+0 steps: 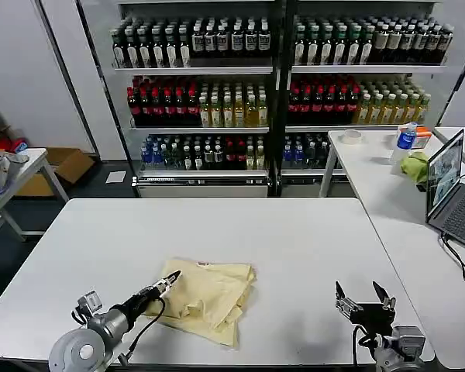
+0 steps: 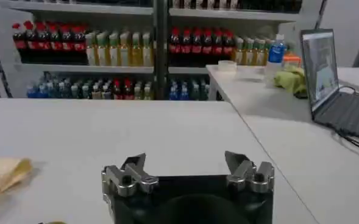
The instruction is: Fold and organize the clothes.
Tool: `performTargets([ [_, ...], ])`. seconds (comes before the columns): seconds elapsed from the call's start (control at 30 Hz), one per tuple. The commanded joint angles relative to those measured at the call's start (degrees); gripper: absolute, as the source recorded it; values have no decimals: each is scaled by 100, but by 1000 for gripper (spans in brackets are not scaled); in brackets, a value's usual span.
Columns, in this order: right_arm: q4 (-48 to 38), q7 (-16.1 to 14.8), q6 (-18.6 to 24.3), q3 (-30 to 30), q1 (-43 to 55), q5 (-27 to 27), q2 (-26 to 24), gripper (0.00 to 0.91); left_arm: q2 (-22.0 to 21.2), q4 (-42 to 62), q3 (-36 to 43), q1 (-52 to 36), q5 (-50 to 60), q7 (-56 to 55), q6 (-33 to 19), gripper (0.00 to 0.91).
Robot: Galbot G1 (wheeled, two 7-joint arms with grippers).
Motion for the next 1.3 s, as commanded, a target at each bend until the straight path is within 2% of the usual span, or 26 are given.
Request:
performTargets([
  [0.03, 41, 8, -12, 54, -38, 6, 15, 907, -20, 82, 5, -90, -367, 107, -1, 10],
  [0.53, 145, 26, -50, 158, -114, 11, 44, 907, -136, 139, -119, -58, -1073, 169, 6, 10],
  [0.7, 154, 14, -40, 170, -105, 19, 61, 907, -18, 6, -573, -10, -1503, 11, 6, 10],
  [0.77, 141, 10, -35, 154, -63, 32, 62, 907, 92, -46, -1000, 45, -1660, -85, 6, 20],
  [0.8, 134, 7, -34, 130, -22, 45, 61, 907, 263, -124, -1411, 91, -1752, -134, 6, 10],
  [0.87, 128, 9, -35, 100, 27, 61, 57, 907, 412, -195, -1726, 175, -1839, -219, 9, 10],
  [0.9, 127, 1, -33, 77, 69, 75, 41, 907, 853, -239, -2216, 280, -1810, -316, 8, 10],
  [0.97, 118, -11, -27, 47, 118, 94, 28, 907, 1168, -303, -2649, 407, -1817, -340, 12, 20],
  [1.1, 38, -24, -2, -94, 319, 123, 43, 907, 2232, -370, -3882, 655, -1768, -540, 23, 20],
  [1.13, 26, -26, 3, -109, 353, 127, 42, 907, 2328, -368, -4095, 725, -1698, -576, 22, 20],
  [1.2, 4, -37, 19, -183, 436, 139, 37, 907, 2879, -364, -4463, 825, -1569, -615, 26, 20],
  [1.3, 60, -56, 46, -184, 406, 143, 37, 907, 3205, -555, -4689, 1025, -1005, -594, 26, 20],
])
